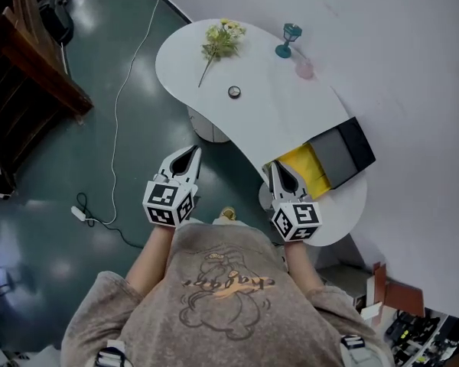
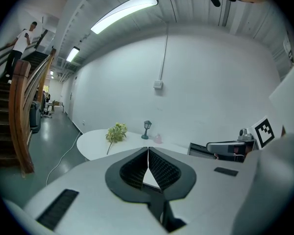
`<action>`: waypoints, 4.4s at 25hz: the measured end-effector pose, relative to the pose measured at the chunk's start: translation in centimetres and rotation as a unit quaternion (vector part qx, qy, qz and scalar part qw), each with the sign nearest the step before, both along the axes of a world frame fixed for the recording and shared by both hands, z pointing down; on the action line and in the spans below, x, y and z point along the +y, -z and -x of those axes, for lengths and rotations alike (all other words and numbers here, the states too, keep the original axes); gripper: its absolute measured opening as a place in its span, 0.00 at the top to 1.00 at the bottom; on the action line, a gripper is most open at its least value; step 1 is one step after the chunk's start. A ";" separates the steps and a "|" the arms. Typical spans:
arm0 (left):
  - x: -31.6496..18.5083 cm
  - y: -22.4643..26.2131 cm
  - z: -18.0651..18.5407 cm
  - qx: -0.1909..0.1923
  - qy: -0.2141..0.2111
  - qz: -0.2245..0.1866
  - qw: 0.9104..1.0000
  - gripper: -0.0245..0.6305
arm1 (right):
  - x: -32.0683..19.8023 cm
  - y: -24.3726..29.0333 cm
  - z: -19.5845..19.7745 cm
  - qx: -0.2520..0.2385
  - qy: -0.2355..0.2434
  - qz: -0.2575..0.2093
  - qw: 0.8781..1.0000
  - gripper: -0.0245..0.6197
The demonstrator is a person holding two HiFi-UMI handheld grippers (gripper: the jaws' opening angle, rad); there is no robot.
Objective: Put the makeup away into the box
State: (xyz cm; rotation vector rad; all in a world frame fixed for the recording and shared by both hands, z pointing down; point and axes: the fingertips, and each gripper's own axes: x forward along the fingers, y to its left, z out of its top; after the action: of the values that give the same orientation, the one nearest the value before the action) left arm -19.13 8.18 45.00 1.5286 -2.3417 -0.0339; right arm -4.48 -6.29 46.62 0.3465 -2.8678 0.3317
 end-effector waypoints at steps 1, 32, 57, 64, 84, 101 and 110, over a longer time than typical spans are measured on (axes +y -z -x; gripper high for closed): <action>-0.5 -0.1 0.3 -0.001 0.002 0.001 1.000 0.93 | -0.7 -0.2 0.3 0.000 0.003 0.000 1.000 0.96; -11.9 0.4 9.5 -0.005 -0.084 -0.003 0.996 0.93 | -9.1 -0.4 8.2 -0.005 -0.070 0.015 0.997 0.96; -16.5 -1.5 11.7 0.010 -0.159 0.015 0.987 0.74 | -11.0 -1.0 10.5 -0.001 -0.118 0.015 0.993 0.96; -17.0 -2.5 11.9 0.024 -0.163 0.029 0.986 0.56 | -11.3 -1.1 10.0 0.002 -0.124 0.015 0.992 0.96; -21.6 -9.8 12.5 0.003 -0.223 0.130 0.966 0.42 | -13.1 -1.7 8.0 0.017 -0.166 0.015 0.986 0.96; -26.5 -18.3 14.3 -0.001 -0.259 0.224 0.939 0.42 | -15.8 -2.7 4.7 0.037 -0.256 0.025 0.966 0.96; -27.6 -21.9 15.4 0.008 -0.272 0.264 0.926 0.44 | -16.5 -3.4 3.8 0.049 -0.291 0.033 0.955 0.96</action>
State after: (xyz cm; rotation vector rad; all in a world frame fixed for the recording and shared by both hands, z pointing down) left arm -34.53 -19.41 66.88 1.7883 -1.6344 0.6573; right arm -8.26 -22.78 50.03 1.1601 -2.5905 0.4915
